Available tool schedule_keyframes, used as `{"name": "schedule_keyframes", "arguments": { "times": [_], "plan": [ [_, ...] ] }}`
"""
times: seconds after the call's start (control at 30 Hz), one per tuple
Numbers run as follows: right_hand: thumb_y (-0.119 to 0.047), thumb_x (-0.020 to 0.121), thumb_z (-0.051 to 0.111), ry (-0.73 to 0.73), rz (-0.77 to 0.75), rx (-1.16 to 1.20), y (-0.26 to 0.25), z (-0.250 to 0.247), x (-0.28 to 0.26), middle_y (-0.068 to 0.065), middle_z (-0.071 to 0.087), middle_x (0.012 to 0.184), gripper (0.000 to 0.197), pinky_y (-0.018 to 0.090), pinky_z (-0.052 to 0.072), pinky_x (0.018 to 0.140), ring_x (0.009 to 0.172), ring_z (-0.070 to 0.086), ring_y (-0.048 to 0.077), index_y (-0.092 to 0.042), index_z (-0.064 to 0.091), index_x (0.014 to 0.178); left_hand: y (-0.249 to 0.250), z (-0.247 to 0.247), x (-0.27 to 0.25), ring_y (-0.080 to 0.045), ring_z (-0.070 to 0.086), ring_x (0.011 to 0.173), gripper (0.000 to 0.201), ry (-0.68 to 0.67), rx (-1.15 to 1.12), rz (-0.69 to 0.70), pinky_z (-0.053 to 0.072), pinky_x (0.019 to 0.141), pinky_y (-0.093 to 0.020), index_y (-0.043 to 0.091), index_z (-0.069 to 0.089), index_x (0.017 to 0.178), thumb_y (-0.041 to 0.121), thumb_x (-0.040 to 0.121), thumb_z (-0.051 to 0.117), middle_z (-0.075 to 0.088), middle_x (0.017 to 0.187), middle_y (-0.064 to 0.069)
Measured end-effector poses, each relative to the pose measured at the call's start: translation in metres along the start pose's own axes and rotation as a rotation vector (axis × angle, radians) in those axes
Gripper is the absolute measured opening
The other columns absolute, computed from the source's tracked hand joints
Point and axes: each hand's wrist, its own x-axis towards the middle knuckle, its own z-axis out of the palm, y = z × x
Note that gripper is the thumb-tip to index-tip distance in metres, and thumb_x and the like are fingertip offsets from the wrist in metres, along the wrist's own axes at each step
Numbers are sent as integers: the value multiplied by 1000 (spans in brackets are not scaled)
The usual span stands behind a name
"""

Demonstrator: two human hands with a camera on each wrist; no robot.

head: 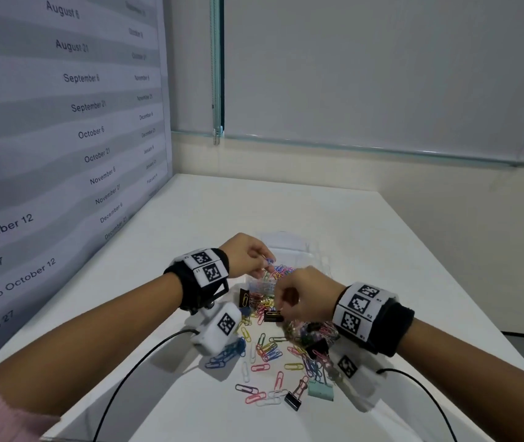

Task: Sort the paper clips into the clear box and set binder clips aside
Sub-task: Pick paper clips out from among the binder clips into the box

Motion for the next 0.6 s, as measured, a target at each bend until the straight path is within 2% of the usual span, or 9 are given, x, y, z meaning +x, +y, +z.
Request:
{"name": "schedule_keyframes", "arguments": {
  "times": [0.07,0.13,0.2,0.27,0.33,0.4,0.47,0.53,0.6],
  "plan": [
    [-7,79,58,97,41,42,6,-12,5,-12,61,71,15,8,45,62,65,58,3,-14,71,83,2,2,9,-4,61,55,22,39,5,-9,54,63,-14,-8,60,110,-6,90,50,64,92,-16],
    [-6,80,57,190,87,93,15,-24,10,-8,63,73,16,6,44,60,65,59,6,-18,67,80,2,5,14,-15,62,67,25,47,28,-27,55,74,-23,-6,60,113,-4,88,55,65,96,-17],
    [-5,82,57,278,124,152,25,-32,14,-5,64,73,19,15,50,63,63,63,12,-22,62,74,2,8,17,-25,65,89,31,31,79,-31,53,86,-30,-3,60,116,-3,85,60,66,109,-20],
    [-3,83,57,345,163,225,33,-35,17,-3,64,71,25,28,57,65,64,68,19,-24,57,70,2,10,17,-26,60,113,35,9,117,-27,48,91,-28,0,58,121,-5,86,56,62,122,-19],
    [-1,84,55,383,197,282,39,-36,19,-1,62,67,27,31,59,62,63,68,22,-24,56,70,1,12,15,-24,56,120,37,-8,132,-16,46,93,-28,2,56,125,-5,89,51,60,127,-16],
    [1,85,53,409,227,301,43,-35,21,2,62,66,27,31,59,61,66,69,25,-22,55,71,-1,11,13,-23,57,119,36,-7,165,13,46,95,-28,4,57,124,-4,90,50,59,128,-14],
    [1,84,53,435,250,285,46,-33,23,4,64,70,28,35,59,66,71,69,28,-23,55,70,-3,7,9,-23,61,110,33,0,212,49,48,92,-28,5,61,119,-3,89,51,62,124,-13],
    [-2,85,54,429,265,229,49,-30,25,4,66,80,26,38,58,73,75,69,27,-25,57,72,-4,3,3,-15,63,90,28,-6,250,78,51,81,-23,6,64,113,-1,88,54,65,114,-13],
    [-5,86,55,394,259,191,48,-27,24,1,64,87,19,33,55,74,75,66,21,-23,60,79,-6,-2,-8,-3,57,72,24,-54,316,88,47,67,-13,12,67,107,5,87,58,66,100,-7]
  ]
}}
